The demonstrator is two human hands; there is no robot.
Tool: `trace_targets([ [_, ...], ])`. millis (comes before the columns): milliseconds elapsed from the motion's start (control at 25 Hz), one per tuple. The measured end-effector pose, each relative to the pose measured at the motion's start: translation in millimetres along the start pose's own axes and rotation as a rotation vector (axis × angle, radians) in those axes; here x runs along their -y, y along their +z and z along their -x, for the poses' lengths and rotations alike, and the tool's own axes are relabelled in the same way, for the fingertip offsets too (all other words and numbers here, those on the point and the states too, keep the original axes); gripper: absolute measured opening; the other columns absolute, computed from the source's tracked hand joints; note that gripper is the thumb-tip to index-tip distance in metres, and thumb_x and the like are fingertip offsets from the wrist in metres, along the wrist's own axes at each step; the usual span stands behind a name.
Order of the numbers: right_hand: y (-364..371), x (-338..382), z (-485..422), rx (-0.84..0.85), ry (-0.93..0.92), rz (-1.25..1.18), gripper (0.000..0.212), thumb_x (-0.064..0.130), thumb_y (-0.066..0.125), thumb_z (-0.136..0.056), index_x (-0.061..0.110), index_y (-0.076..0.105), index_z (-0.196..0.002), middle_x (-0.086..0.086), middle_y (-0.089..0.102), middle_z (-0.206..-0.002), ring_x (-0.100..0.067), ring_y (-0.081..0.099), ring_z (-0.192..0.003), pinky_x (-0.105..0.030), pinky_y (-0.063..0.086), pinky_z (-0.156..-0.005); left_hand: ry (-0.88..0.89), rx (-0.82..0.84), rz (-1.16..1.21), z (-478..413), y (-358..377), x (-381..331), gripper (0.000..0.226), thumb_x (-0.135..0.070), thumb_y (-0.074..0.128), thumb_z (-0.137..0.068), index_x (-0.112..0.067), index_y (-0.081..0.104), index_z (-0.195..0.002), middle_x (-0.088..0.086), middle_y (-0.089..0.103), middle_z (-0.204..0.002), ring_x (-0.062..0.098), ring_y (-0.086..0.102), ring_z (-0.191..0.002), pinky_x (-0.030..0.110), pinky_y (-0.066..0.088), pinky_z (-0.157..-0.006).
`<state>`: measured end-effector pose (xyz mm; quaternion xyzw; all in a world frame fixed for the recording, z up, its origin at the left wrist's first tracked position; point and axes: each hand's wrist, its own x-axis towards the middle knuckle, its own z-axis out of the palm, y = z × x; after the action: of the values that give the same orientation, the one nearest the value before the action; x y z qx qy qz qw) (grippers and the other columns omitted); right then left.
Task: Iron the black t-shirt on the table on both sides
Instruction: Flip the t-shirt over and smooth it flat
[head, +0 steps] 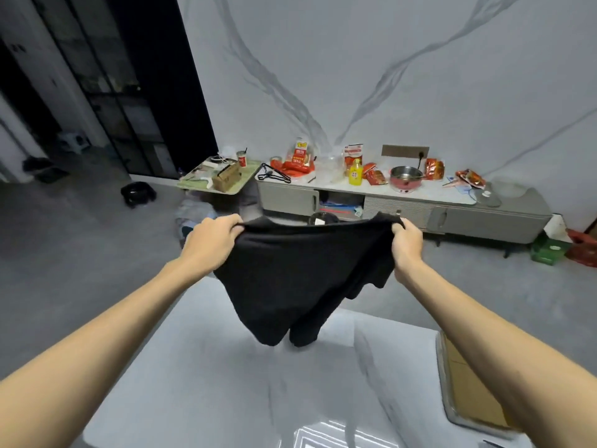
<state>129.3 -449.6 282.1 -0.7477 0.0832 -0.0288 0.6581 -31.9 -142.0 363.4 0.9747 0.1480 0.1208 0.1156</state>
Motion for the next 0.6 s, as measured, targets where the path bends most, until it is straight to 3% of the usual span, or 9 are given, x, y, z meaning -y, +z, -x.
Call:
trace_targets([
  [80,-19.5,3.3,-1.4,0.02,-0.063,0.03,0.023,0.021,0.042,-0.08,0.019,0.064,-0.085,-0.005,0.065,-0.096,-0.026,0.058,-0.091,-0.042,0.047,-0.084,0.025,0.055,0.104,19.8,5.2,-21.8,0.022,-0.026,0.045,-0.102,-0.015,0.062,-0.094,0.011,0.067,-0.095,0.033,0.058,-0.094,0.039,0.041,-0.074],
  [280,-19.3,59.8,-21.6,0.132,-0.35,0.08,0.026,0.009,0.044,-0.092,0.007,0.062,-0.111,0.002,0.052,-0.116,-0.012,0.047,-0.107,-0.021,0.033,-0.095,-0.156,0.185,0.374,41.9,-8.1,-41.9,0.031,-0.024,0.047,-0.102,-0.006,0.051,-0.077,0.007,0.055,-0.077,0.018,0.046,-0.069,0.032,0.028,-0.06],
  [440,47.4,56.3,-49.4,0.3,-0.405,0.241,0.028,0.012,0.048,-0.09,0.004,0.065,-0.111,-0.008,0.053,-0.128,-0.016,0.048,-0.117,-0.02,0.032,-0.1,-0.366,0.35,0.728,47.9,22.9,2.9,0.032,-0.027,0.052,-0.098,0.004,0.058,-0.09,0.005,0.059,-0.079,0.017,0.049,-0.076,0.031,0.032,-0.072],
  [600,149.0,-27.4,-56.2,0.453,-0.364,0.462,0.024,0.014,0.054,-0.093,0.004,0.066,-0.111,-0.009,0.052,-0.131,-0.018,0.048,-0.119,-0.016,0.028,-0.098,-0.557,0.508,0.871,68.0,108.3,78.3,0.025,-0.024,0.049,-0.099,-0.008,0.065,-0.088,0.001,0.067,-0.08,0.015,0.057,-0.074,0.029,0.039,-0.069],
])
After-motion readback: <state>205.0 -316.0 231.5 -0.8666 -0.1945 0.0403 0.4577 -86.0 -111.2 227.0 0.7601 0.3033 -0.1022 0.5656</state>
